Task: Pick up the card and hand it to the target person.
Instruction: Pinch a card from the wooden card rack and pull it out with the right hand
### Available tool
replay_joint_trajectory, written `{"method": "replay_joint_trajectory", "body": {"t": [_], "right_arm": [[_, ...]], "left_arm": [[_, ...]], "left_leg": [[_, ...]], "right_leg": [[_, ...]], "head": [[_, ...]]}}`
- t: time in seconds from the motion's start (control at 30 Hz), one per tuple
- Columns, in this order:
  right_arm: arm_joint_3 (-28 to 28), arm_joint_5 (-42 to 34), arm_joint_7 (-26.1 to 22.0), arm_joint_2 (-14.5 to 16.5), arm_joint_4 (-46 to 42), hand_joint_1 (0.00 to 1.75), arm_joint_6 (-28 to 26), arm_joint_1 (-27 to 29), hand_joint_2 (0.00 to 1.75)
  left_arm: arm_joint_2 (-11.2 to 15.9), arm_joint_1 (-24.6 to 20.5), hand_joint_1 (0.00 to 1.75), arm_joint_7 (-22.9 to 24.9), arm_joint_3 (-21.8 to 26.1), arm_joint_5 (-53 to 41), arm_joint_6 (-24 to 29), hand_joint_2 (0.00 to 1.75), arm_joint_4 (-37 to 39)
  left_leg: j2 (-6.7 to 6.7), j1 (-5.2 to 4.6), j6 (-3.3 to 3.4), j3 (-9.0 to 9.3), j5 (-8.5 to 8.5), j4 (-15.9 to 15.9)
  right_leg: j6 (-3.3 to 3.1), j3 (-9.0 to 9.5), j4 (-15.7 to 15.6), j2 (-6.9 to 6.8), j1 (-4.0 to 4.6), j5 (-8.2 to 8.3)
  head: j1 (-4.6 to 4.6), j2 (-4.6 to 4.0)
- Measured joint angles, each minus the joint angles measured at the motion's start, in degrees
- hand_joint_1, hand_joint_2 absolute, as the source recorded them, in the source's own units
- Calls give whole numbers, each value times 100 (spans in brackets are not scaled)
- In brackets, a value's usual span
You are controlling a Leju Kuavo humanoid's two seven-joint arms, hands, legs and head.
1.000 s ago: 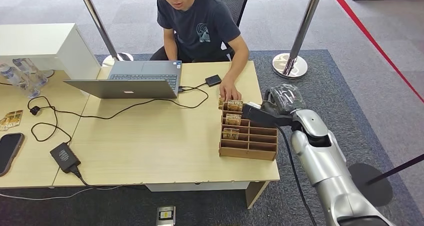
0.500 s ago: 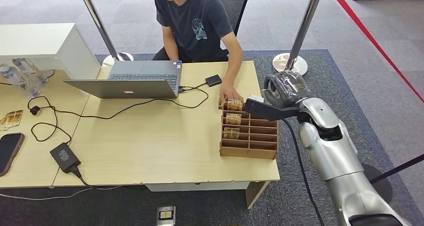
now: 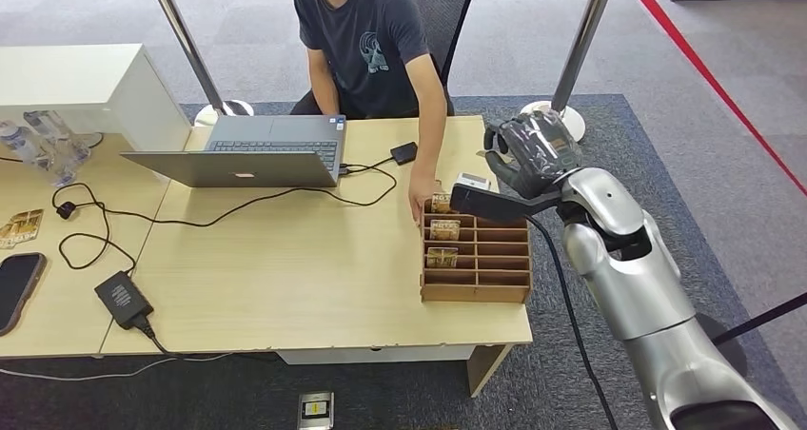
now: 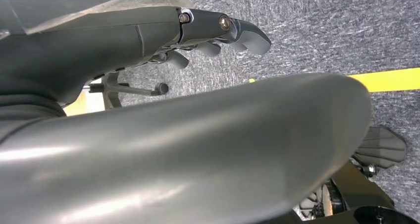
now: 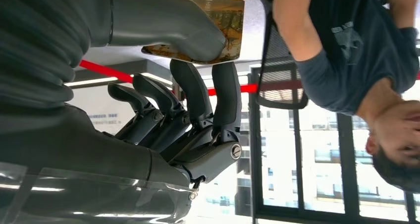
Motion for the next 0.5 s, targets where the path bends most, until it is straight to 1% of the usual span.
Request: {"method": "replay_joint_trajectory", "body": {"t": [0.23,0.5], "right_arm": [[274,128,65,610,448,175,-199,-236,175],[351,185,58,1009,986,175,-412,-295,175]], "left_arm": [[-7,-8,0,17,0,-34,31,0,0],[-7,-11,0,43,-1,-113,31,0,0]], "left_leg": [[0,2,-6,-2,5,0],[-3,1,-6,-6,5,0]], "right_leg": [[-1,-5,1,0,2,0],[0,-8,0,0,1,0]], "head": [[-1,0],[0,0]]}}
